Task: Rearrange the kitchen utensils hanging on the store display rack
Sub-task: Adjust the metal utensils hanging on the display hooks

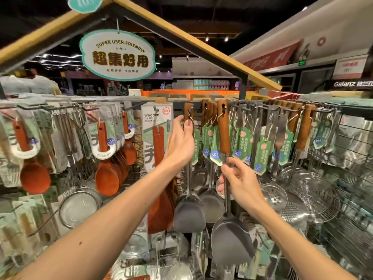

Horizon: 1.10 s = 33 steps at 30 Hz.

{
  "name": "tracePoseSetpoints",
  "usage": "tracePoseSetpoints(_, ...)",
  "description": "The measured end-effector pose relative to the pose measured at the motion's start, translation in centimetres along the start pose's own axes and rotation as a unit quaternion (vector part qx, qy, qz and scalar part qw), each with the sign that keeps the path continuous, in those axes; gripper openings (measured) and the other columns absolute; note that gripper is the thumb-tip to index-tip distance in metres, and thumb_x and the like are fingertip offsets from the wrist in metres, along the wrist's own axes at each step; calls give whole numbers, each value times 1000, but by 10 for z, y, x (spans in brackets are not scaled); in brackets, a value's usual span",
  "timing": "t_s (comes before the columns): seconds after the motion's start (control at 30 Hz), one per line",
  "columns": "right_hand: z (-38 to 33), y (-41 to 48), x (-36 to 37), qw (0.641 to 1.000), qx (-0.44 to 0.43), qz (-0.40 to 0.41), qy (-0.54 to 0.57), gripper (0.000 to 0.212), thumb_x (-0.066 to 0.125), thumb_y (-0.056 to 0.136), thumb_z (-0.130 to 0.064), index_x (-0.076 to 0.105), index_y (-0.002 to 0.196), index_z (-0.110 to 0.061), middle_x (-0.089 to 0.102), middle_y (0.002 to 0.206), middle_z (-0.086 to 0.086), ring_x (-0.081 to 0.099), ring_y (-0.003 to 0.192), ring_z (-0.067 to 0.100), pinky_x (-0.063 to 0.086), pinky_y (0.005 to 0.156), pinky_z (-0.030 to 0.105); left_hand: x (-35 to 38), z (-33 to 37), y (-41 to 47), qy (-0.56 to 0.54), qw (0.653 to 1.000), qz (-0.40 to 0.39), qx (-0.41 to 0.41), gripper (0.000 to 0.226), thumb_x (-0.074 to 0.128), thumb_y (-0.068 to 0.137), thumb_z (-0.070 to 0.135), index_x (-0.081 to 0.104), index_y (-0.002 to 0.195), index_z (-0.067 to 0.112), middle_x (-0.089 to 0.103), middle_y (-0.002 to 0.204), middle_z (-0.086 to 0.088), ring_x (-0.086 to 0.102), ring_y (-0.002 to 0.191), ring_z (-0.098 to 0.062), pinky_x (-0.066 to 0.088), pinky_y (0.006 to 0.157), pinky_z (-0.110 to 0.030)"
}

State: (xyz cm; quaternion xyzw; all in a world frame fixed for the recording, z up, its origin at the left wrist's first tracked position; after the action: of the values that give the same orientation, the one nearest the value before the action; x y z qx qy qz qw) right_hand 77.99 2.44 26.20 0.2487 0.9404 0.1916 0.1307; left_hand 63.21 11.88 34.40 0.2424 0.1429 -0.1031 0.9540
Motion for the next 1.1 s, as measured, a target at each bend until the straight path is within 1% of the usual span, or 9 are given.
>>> tracePoseSetpoints(0.17, 8, 21, 8, 999, 42, -17, -4, 17, 48, 103, -16, 53, 102, -32, 62, 75, 10, 64, 66, 21, 58, 63, 33, 1, 8, 18, 1, 999, -43, 13, 64, 34, 102, 55, 13, 156, 28, 28, 162, -2, 37, 143, -23, 30, 117, -48)
tracePoseSetpoints(0.27, 24, 35, 7, 995, 48, -1, -87, 13, 48, 104, -22, 56, 115, -22, 68, 85, 4, 68, 76, 15, 57, 70, 25, 2, 9, 27, 0, 998, -57, 1, 74, 51, 98, 52, 16, 155, 21, 36, 156, -3, 41, 138, -22, 32, 111, -39)
tracePoseSetpoints(0.4, 31, 41, 3, 983, 45, 17, -176, 26, 53, 101, -32, 57, 125, -21, 68, 96, -4, 66, 91, 15, 49, 77, 28, 2, 12, 32, 55, 997, -49, 16, 53, 51, 102, 36, 31, 144, 13, 52, 127, -3, 52, 123, -25, 40, 104, -37)
tracePoseSetpoints(0.53, 16, 33, -2, 967, -26, 90, -235, 38, 57, 96, -43, 54, 125, -19, 54, 109, -7, 52, 104, 13, 37, 87, 28, 4, 20, 28, 115, 991, -46, 40, 43, 41, 103, 28, 32, 137, 3, 45, 138, -15, 46, 125, -29, 39, 107, -47)
tracePoseSetpoints(0.63, 3, 15, 2, 966, -72, 133, -212, 47, 60, 90, -56, 50, 119, -20, 51, 107, -5, 48, 100, 14, 38, 86, 29, 0, 25, 21, 113, 990, -27, 76, 42, 41, 101, 25, 33, 136, 2, 45, 134, -11, 47, 117, -24, 39, 93, -37)
tracePoseSetpoints(0.77, -2, 1, 7, 964, -83, 146, -205, 78, 57, 80, -71, 37, 134, -17, 43, 120, -1, 45, 105, 14, 37, 92, 30, -7, 30, 9, 123, 987, 9, 106, 31, 42, 100, 25, 39, 124, 5, 50, 112, -7, 50, 100, -23, 38, 70, -32)
tracePoseSetpoints(0.83, -7, 0, 9, 966, -94, 140, -198, 66, 60, 88, -59, 38, 134, -17, 47, 121, -1, 46, 107, 13, 35, 93, 28, -11, 35, 3, 124, 986, 24, 111, 23, 42, 100, 25, 40, 115, 8, 51, 99, -3, 49, 89, -19, 33, 59, -25)
tracePoseSetpoints(0.97, -15, 9, 20, 978, -89, 70, -174, 35, 54, 100, -36, 41, 129, -20, 62, 81, -5, 59, 70, 14, 46, 63, 35, -16, 40, -3, 121, 986, 35, 109, 17, 44, 101, 26, 40, 104, 10, 45, 85, 4, 41, 72, -10, 29, 55, -25)
tracePoseSetpoints(1.1, -12, 20, 15, 985, -63, 56, -149, 22, 56, 99, -35, 42, 117, -34, 69, 83, 8, 66, 71, 25, 53, 69, 45, -17, 44, -10, 132, 985, 44, 106, 15, 44, 99, 25, 40, 102, 10, 46, 85, 2, 40, 69, -9, 29, 54, -29)
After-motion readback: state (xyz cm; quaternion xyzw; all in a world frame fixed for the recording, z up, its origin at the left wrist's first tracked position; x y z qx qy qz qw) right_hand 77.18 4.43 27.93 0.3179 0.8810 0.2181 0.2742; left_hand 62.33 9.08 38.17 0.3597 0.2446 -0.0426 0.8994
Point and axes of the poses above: each hand's wrist, its own y-axis towards the middle knuckle, its own x-axis out of the palm, z = x × y, the point moved 9 cm from there along y, towards the middle knuckle
